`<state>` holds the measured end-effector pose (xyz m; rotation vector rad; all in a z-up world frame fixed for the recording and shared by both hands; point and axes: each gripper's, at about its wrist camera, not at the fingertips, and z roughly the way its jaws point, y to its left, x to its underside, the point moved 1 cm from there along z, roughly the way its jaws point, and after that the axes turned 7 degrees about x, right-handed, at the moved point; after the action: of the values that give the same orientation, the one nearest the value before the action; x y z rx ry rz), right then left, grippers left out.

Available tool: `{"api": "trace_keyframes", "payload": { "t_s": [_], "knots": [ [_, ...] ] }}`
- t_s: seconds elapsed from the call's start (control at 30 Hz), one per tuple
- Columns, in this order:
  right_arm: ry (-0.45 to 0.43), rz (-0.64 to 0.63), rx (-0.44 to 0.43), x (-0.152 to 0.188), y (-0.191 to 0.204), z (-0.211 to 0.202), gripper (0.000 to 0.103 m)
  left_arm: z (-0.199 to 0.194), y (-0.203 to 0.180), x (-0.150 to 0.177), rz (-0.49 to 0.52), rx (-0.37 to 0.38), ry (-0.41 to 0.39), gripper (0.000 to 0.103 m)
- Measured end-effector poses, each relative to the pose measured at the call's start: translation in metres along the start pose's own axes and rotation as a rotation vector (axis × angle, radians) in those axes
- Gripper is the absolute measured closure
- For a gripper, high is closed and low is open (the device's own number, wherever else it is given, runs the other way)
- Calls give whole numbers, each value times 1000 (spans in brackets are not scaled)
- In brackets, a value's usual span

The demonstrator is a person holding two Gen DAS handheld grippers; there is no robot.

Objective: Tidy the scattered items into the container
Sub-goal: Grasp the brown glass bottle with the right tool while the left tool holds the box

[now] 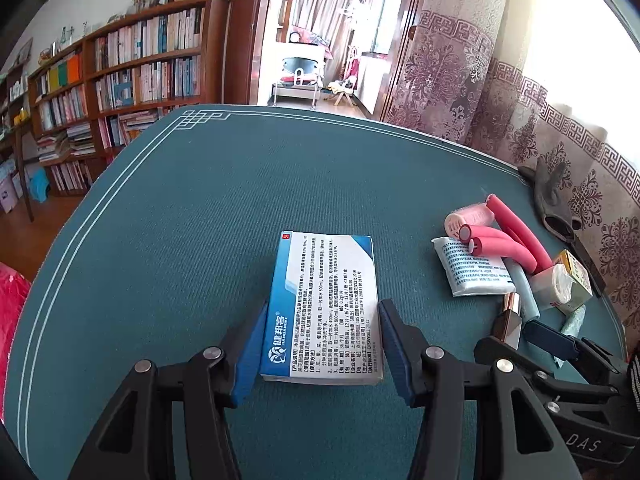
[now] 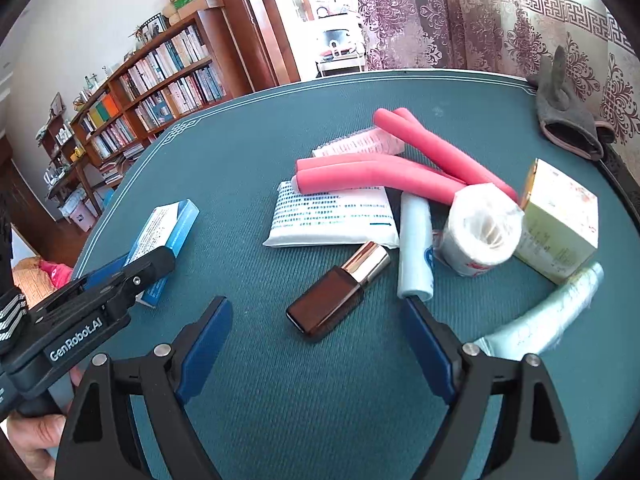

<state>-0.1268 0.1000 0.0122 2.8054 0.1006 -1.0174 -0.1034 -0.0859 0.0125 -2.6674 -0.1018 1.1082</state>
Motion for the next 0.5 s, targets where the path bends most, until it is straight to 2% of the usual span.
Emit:
{"api": "trace_keyframes", "payload": {
  "t_s": [0.07,0.17,0.2,0.27,0.33,0.5],
  "knots": [
    [-14,-24,40,-3,4,5,16,2,0,1,-2,1,6,47],
    [-28,-53,116,-6,6,7,30,5,-2,3,2,2,15,47],
    [-30,-58,128,-6,5,7,45,6,-3,4,3,1,18,47],
    [-33,-68,146,-5,-1,4,59,6,-3,5,3,2,20,47],
    [-32,-65,151,-3,-10,2,81,6,-3,5,3,2,19,47],
    [-32,-57,126,11,-27,-13,81,5,-7,7,13,8,20,47]
  ]
}}
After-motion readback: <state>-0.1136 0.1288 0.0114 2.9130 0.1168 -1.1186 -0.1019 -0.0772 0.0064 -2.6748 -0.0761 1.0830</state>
